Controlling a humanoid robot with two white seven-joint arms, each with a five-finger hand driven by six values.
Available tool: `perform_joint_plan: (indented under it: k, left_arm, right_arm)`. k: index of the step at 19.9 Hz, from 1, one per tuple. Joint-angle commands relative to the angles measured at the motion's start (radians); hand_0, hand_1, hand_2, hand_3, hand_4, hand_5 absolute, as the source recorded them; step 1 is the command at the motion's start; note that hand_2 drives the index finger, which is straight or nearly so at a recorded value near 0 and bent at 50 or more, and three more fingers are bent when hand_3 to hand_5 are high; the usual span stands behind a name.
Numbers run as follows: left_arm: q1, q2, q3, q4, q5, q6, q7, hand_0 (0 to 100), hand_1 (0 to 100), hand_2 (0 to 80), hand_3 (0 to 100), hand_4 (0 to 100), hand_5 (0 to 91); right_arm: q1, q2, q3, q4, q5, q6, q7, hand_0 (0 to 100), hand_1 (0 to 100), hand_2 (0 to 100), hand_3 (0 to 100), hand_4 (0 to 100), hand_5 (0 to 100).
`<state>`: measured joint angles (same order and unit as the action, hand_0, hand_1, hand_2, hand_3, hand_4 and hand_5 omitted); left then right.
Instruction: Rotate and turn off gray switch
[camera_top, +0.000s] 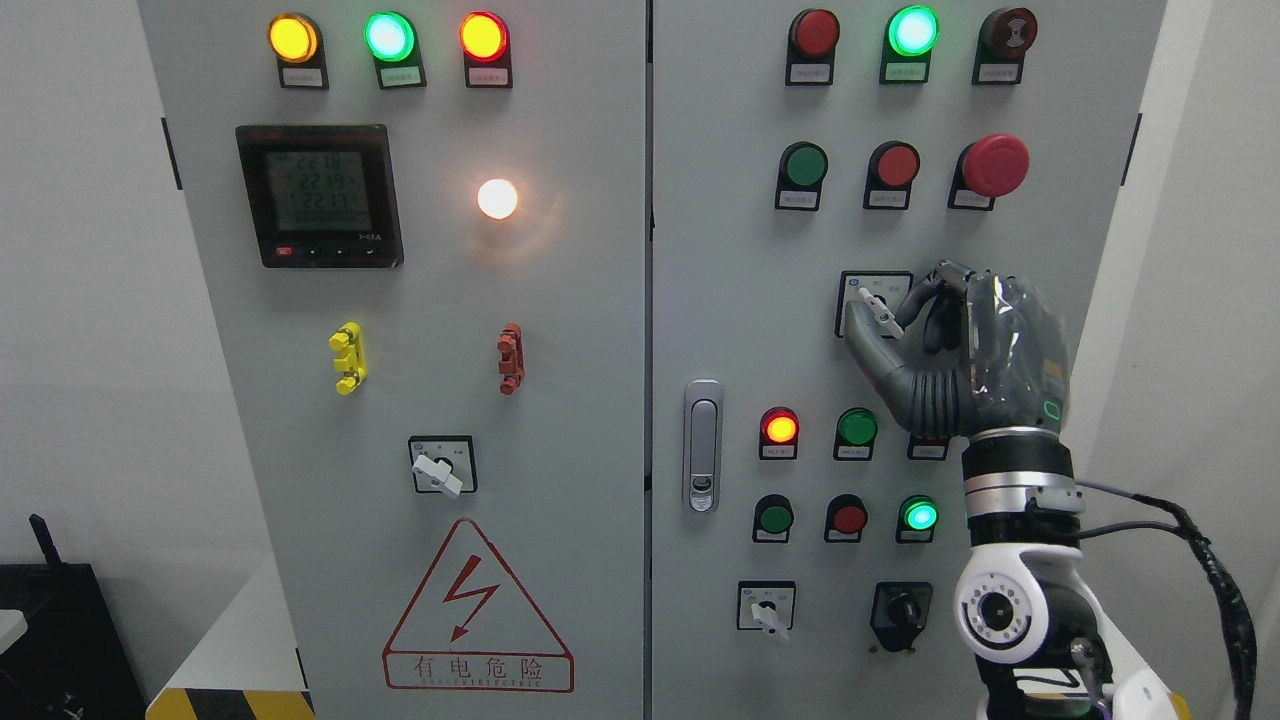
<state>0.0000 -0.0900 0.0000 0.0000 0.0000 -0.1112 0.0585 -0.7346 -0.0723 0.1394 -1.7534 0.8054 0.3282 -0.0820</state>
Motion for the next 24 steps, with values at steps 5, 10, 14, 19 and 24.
perform_joint_plan:
  k: [5,10,14,19,24]
  left_arm:
    - [-0.009,0.001,0.008,-0.025,0.020,-0.001,0.000,12,39,0.0,0,0,0.0]
    - [-0.009,0.001,0.008,-0.025,0.020,-0.001,0.001,12,39,0.0,0,0,0.0]
    - [-0.009,0.000,0.008,-0.025,0.020,-0.001,0.000,12,39,0.0,0,0,0.0]
    - [-0.009,0.000,0.008,-0.025,0.020,-0.001,0.001,12,39,0.0,0,0,0.0]
    - [-0.009,0.001,0.008,-0.025,0.020,-0.001,0.000,12,39,0.0,0,0,0.0]
  right_arm:
    - [0.000,0.005,0.002,0.000,0.000,0.000,-0.001,40,45,71,97,97,100]
    - [-0.005,0.005,0.002,0.000,0.000,0.000,-0.001,42,45,72,98,97,100]
    - [-0.005,0.006,0.002,0.000,0.000,0.000,-0.001,45,45,72,98,97,100]
    - [-0.005,0.006,0.003,0.000,0.000,-0.001,-0.001,48,45,72,98,97,100]
    - [-0.006,0.006,0.009,0.000,0.000,-0.001,-0.001,52,45,73,99,97,100]
